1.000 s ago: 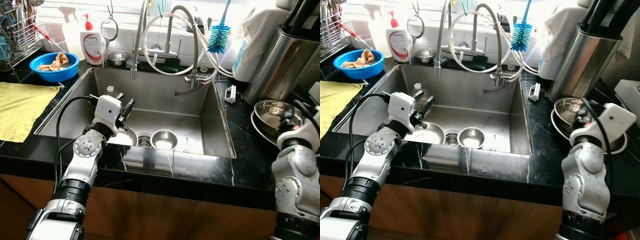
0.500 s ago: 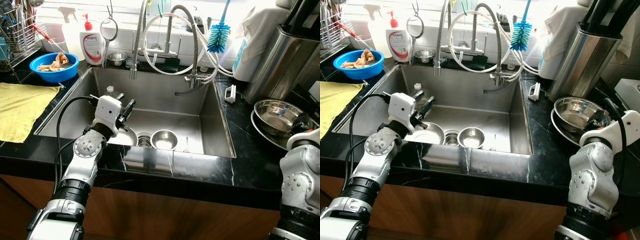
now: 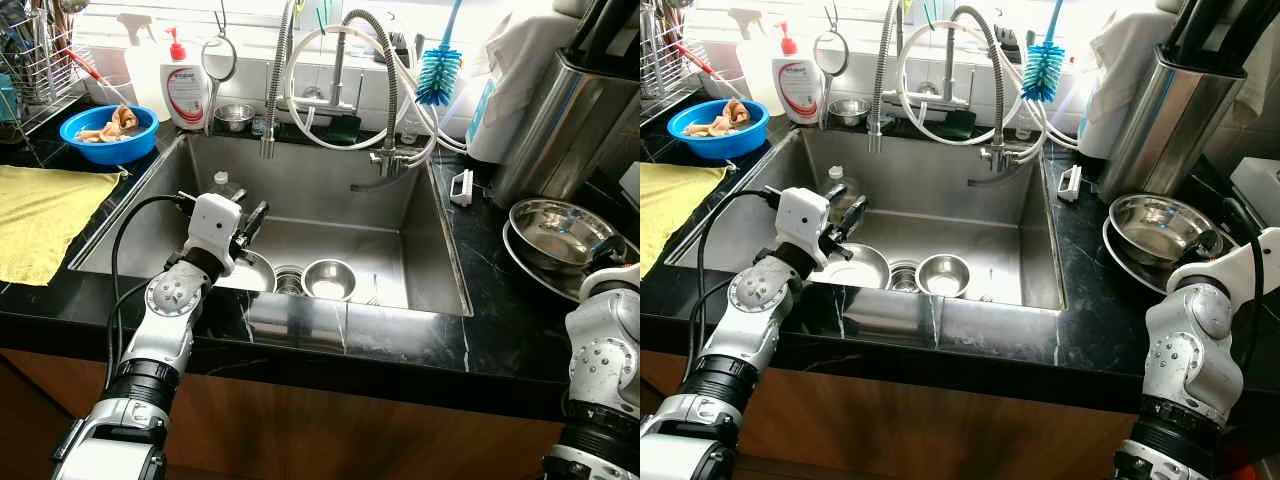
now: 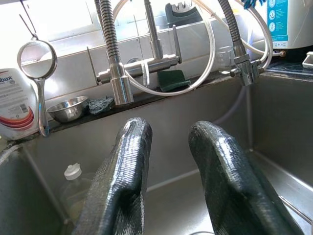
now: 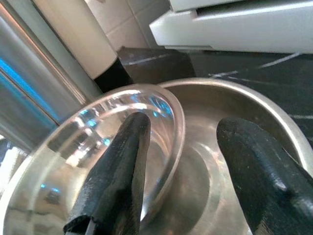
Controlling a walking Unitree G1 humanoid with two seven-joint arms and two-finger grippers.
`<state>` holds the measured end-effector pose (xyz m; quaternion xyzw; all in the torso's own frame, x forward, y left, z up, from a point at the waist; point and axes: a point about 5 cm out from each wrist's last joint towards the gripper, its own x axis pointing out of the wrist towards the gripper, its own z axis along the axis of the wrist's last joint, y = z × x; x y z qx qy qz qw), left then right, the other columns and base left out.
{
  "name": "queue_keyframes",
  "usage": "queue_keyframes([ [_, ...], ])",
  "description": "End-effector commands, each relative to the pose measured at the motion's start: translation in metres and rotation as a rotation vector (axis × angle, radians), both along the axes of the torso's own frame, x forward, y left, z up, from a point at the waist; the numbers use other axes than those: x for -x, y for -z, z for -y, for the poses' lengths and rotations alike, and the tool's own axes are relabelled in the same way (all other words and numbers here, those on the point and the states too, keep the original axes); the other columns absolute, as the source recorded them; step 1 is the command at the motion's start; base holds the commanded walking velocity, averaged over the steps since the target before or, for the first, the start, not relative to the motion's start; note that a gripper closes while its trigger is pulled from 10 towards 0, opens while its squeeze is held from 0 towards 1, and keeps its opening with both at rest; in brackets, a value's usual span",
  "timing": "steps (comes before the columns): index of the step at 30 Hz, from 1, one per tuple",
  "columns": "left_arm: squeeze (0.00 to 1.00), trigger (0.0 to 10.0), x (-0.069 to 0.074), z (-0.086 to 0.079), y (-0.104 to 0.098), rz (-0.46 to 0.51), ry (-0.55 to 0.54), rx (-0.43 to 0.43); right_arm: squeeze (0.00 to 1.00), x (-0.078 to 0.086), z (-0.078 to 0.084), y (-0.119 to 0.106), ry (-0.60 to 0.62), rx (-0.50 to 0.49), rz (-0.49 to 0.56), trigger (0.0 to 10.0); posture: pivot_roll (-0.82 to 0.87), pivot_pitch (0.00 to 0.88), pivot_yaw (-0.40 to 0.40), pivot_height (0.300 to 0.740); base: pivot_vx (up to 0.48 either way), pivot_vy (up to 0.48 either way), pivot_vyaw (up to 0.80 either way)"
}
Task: Kitchen organization
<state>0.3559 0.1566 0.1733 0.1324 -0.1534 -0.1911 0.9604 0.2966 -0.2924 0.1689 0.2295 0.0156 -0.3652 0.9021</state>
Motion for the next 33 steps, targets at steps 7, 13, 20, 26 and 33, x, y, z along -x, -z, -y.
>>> queue_keyframes([
  [7, 0.0, 10.0, -0.001, 0.0, -0.005, 0.014, 0.009, -0.022, 0.0, -0.006, 0.001, -0.001, -0.007, -0.032, -0.008, 10.0, 0.13, 0.0, -0.058, 0.74, 0.0, 0.0, 0.0],
  [13, 0.0, 10.0, -0.002, 0.001, -0.008, 0.026, 0.01, -0.025, 0.0, -0.01, -0.004, 0.001, -0.034, -0.043, -0.011, 10.0, 0.14, 0.0, -0.058, 0.74, 0.0, 0.0, 0.0],
  [20, 0.0, 10.0, -0.002, 0.002, -0.009, 0.037, 0.021, -0.046, 0.0, -0.012, -0.006, 0.001, -0.031, -0.114, 0.03, 10.0, 0.14, 0.0, -0.056, 0.74, 0.0, 0.0, 0.0],
  [26, 0.0, 10.0, -0.001, 0.007, -0.008, 0.045, 0.04, -0.078, 0.0, -0.015, -0.011, 0.004, -0.046, -0.136, 0.021, 10.0, 0.15, 0.0, -0.055, 0.74, 0.0, 0.0, 0.0],
  [33, 0.0, 10.0, -0.001, 0.004, -0.008, 0.046, 0.034, -0.085, 0.0, -0.016, -0.013, 0.008, -0.048, -0.19, 0.032, 0.0, 0.15, 0.0, -0.054, 0.74, 0.0, 0.0, 0.0],
])
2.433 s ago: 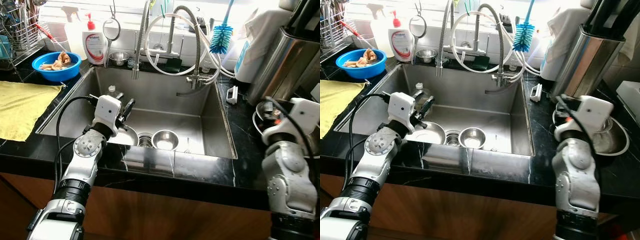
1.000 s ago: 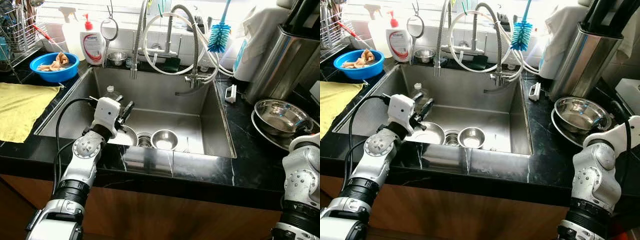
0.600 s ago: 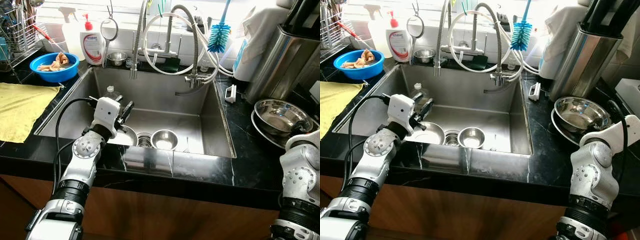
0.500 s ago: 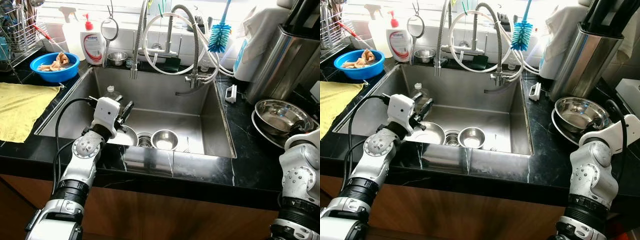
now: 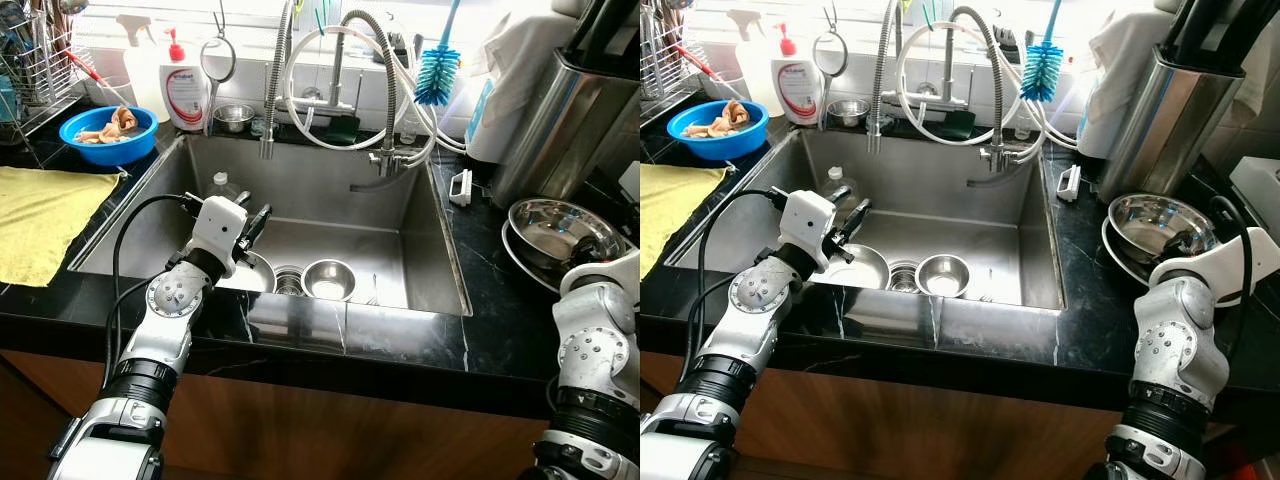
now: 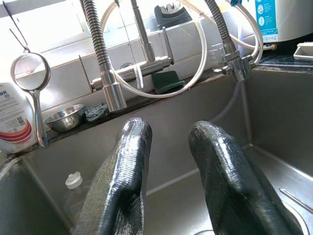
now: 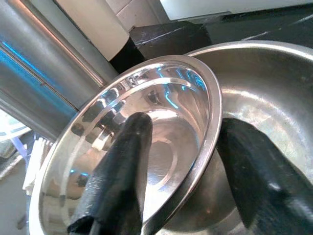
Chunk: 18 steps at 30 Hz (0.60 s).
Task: Kitchen organization
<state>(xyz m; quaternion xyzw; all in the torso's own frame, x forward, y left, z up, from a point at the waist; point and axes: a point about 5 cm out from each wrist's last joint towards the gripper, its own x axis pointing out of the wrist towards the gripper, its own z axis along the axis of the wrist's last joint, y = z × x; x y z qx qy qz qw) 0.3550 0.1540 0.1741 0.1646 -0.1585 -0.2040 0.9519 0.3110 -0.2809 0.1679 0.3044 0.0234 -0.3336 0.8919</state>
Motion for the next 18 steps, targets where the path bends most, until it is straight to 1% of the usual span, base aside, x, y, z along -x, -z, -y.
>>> queue_keyframes([
  [1, 0.0, 10.0, -0.0018, 0.0018, -0.0074, 0.024, 0.015, -0.019, 0.0, -0.0013, -0.0017, 0.0074, -0.001, -0.042, -0.024, 0.0, 0.15, 0.0, -0.054, 0.74, 0.0, 0.0, 0.0],
  [13, 0.0, 10.0, -0.0021, 0.002, -0.0082, 0.03, 0.015, -0.025, 0.0, -0.0017, -0.0026, 0.0104, 0.011, -0.095, -0.017, 0.0, 0.15, 0.0, -0.054, 0.74, 0.0, 0.0, 0.0],
  [17, 0.0, 10.0, -0.0026, 0.0021, -0.0088, 0.033, 0.014, -0.022, 0.0, -0.0014, -0.0025, 0.0106, 0.015, -0.086, -0.021, 0.0, 0.15, 0.0, -0.055, 0.74, 0.0, 0.0, 0.0],
  [18, 0.0, 10.0, -0.0028, 0.0021, -0.0094, 0.035, 0.015, -0.022, 0.0, -0.0004, -0.0021, 0.0083, 0.034, -0.065, -0.014, 0.0, 0.15, 0.0, -0.051, 0.74, 0.0, 0.0, 0.0],
])
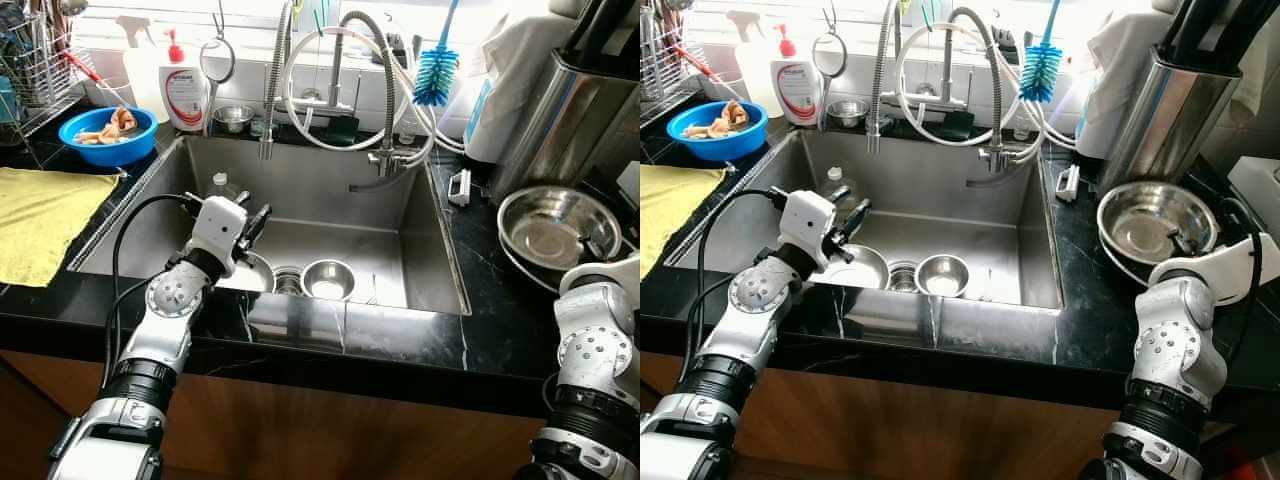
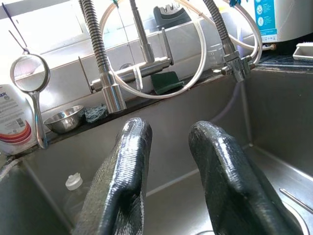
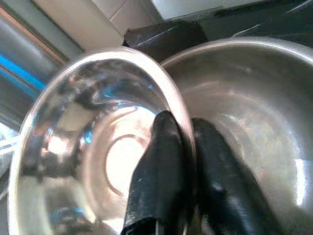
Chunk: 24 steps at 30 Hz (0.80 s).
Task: Kitchen organization
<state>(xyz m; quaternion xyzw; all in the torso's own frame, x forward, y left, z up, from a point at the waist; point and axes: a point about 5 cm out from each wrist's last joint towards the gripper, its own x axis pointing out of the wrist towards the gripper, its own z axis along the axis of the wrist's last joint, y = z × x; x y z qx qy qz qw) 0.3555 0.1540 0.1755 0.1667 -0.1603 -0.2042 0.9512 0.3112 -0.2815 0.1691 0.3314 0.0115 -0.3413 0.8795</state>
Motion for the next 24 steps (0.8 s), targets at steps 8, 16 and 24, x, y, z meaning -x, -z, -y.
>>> queue_keyframes([
  [8, 0.0, 10.0, -0.003, 0.004, -0.012, 0.047, 0.017, -0.007, 0.0, 0.008, -0.004, -0.01, 0.095, 0.19, -0.059, 0.0, 0.15, 0.0, -0.048, 0.74, 0.0, 0.0, 0.0],
  [16, 0.0, 10.0, -0.003, 0.004, -0.012, 0.047, 0.017, -0.007, 0.0, 0.008, -0.004, -0.01, 0.095, 0.19, -0.059, 0.0, 0.15, 0.0, -0.048, 0.74, 0.0, 0.0, 0.0],
  [24, 0.0, 10.0, -0.003, 0.004, -0.012, 0.047, 0.017, -0.007, 0.0, 0.008, -0.004, -0.01, 0.095, 0.19, -0.059, 0.0, 0.15, 0.0, -0.048, 0.74, 0.0, 0.0, 0.0],
])
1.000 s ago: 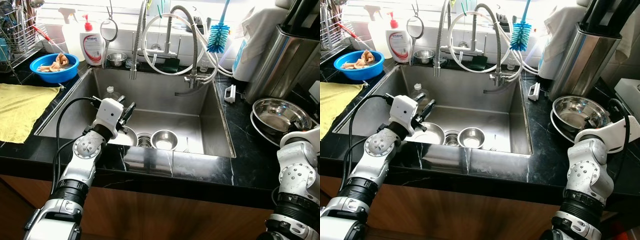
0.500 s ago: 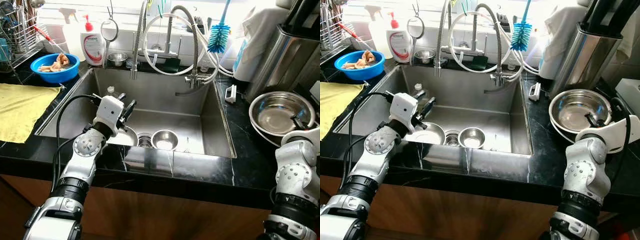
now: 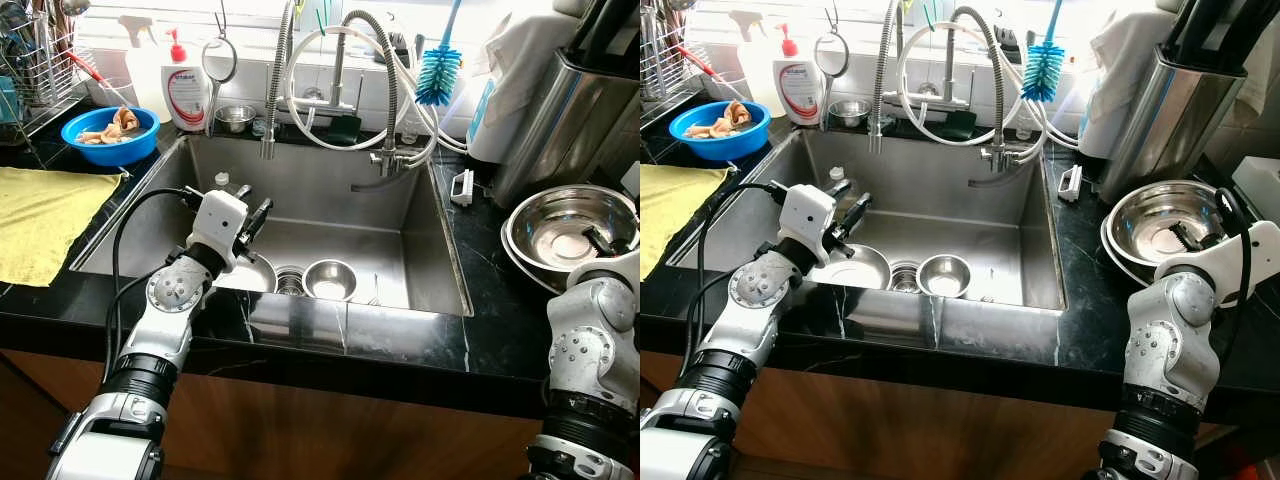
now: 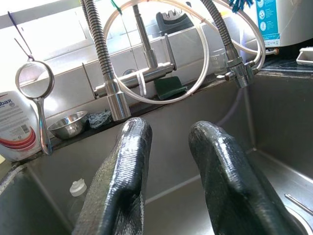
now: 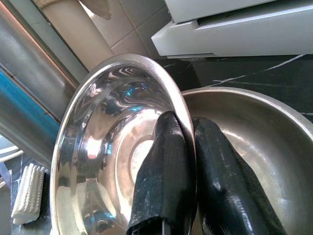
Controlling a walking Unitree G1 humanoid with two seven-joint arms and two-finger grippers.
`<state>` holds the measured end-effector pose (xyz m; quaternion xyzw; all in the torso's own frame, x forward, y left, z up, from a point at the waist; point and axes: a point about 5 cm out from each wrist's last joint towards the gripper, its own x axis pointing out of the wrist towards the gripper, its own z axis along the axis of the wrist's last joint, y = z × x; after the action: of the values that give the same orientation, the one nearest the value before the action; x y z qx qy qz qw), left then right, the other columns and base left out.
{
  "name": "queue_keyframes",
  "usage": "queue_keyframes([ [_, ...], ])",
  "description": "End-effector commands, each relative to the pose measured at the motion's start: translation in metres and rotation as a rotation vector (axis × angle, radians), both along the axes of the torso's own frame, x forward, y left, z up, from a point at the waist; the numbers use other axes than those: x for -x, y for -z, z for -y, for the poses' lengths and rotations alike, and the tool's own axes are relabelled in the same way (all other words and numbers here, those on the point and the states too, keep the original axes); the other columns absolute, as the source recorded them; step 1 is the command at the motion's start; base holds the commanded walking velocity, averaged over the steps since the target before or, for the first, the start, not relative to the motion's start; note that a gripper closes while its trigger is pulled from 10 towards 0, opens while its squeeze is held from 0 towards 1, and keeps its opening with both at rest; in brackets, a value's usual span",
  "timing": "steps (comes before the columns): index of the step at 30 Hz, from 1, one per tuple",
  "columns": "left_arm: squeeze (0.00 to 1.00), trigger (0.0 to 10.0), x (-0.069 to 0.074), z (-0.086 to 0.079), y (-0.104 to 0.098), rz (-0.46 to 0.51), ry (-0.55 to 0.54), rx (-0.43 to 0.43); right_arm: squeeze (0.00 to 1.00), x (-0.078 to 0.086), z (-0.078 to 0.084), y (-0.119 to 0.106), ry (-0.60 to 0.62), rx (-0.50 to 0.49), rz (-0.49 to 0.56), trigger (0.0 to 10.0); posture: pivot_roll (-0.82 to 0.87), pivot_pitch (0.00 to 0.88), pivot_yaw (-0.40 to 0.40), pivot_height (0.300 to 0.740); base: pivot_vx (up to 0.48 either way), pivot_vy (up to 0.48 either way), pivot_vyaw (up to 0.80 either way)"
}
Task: Kitchen organization
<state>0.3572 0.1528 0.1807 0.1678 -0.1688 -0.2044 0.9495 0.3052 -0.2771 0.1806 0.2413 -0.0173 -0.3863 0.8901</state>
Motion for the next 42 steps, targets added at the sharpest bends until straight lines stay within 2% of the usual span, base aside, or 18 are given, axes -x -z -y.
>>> queue_keyframes([
  [1, 0.0, 10.0, -0.002, 0.003, -0.007, 0.03, 0.013, -0.008, 0.0, 0.002, 0.001, 0.002, 0.007, 0.003, -0.018, 0.0, 0.15, 0.0, -0.048, 0.74, 0.0, 0.0, 0.0],
  [11, 0.0, 10.0, -0.002, 0.003, -0.007, 0.03, 0.013, -0.008, 0.0, 0.002, 0.001, 0.002, 0.007, 0.003, -0.018, 0.0, 0.15, 0.0, -0.048, 0.74, 0.0, 0.0, 0.0],
  [12, 0.0, 10.0, -0.002, 0.003, -0.007, 0.032, 0.014, -0.007, 0.0, 0.003, -0.001, -0.002, 0.018, 0.046, -0.018, 0.0, 0.15, 0.0, -0.048, 0.74, 0.0, 0.0, 0.0],
  [13, 0.0, 10.0, -0.001, 0.001, -0.009, 0.036, -0.007, 0.034, 0.0, -0.005, -0.028, -0.053, -0.041, 0.349, 0.121, 10.0, 0.15, 0.0, -0.06, 0.74, 0.0, 0.0, 0.0],
  [14, 0.0, 10.0, -0.001, 0.001, -0.009, 0.036, -0.007, 0.034, 0.0, -0.005, -0.028, -0.053, -0.041, 0.349, 0.121, 10.0, 0.15, 0.0, -0.06, 0.74, 0.0, 0.0, 0.0],
  [15, 0.0, 10.0, -0.001, 0.001, -0.009, 0.037, -0.012, 0.046, 0.0, -0.006, -0.037, -0.066, -0.06, 0.424, 0.166, 10.0, 0.15, 0.0, -0.06, 0.74, 0.0, 0.0, 0.0],
  [16, 0.0, 10.0, -0.001, 0.001, -0.009, 0.037, -0.014, 0.053, 0.0, -0.006, -0.042, -0.072, -0.069, 0.452, 0.192, 10.0, 0.15, 0.0, -0.06, 0.74, 0.0, 0.0, 0.0],
  [24, 0.0, 10.0, -0.001, 0.001, -0.009, 0.035, -0.013, 0.053, 0.0, -0.006, -0.045, -0.071, -0.094, 0.439, 0.203, 10.0, 0.15, 0.0, -0.059, 0.74, 0.0, 0.0, 0.0],
  [26, 0.0, 10.0, -0.001, 0.001, -0.009, 0.034, -0.016, 0.053, 0.0, -0.01, -0.053, -0.072, -0.171, 0.456, 0.22, 10.0, 0.15, 0.0, -0.06, 0.74, 0.0, 0.0, 0.0],
  [27, 0.0, 10.0, -0.001, 0.001, -0.008, 0.032, -0.017, 0.052, 0.0, -0.018, -0.064, -0.069, -0.302, 0.452, 0.217, 10.0, 0.14, 0.0, -0.06, 0.74, 0.0, 0.0, 0.0],
  [28, 0.0, 10.0, -0.001, 0.001, -0.008, 0.032, -0.017, 0.052, 0.0, -0.018, -0.064, -0.069, -0.302, 0.452, 0.217, 10.0, 0.14, 0.0, -0.06, 0.74, 0.0, 0.0, 0.0],
  [29, 0.0, 10.0, -0.001, 0.001, -0.007, 0.029, -0.017, 0.051, 0.0, -0.024, -0.076, -0.061, -0.434, 0.428, 0.192, 10.0, 0.14, 0.0, -0.062, 0.74, 0.0, 0.0, 0.0],
  [32, 0.0, 10.0, -0.001, 0.002, -0.006, 0.022, -0.017, 0.051, 0.0, -0.031, -0.093, -0.045, -0.613, 0.439, 0.151, 10.0, 0.15, 0.0, -0.063, 0.74, 0.0, 0.0, 0.0],
  [34, 0.0, 10.0, -0.001, 0.002, -0.005, 0.02, -0.018, 0.051, 0.0, -0.031, -0.095, -0.041, -0.639, 0.441, 0.142, 10.0, 0.15, 0.0, -0.066, 0.74, 0.0, 0.0, 0.0],
  [38, 0.0, 10.0, -0.001, 0.0, -0.001, 0.001, -0.027, 0.055, 0.0, -0.035, -0.103, -0.02, -0.779, 0.446, 0.065, 10.0, 0.15, 0.0, -0.068, 0.74, 0.0, 0.0, 0.0],
  [42, 0.0, 10.0, -0.001, -0.001, 0.001, -0.013, -0.034, 0.068, 0.0, -0.038, -0.106, -0.008, -0.866, 0.455, 0.004, 10.0, 0.15, 0.0, -0.071, 0.74, 0.0, 0.0, 0.0],
])
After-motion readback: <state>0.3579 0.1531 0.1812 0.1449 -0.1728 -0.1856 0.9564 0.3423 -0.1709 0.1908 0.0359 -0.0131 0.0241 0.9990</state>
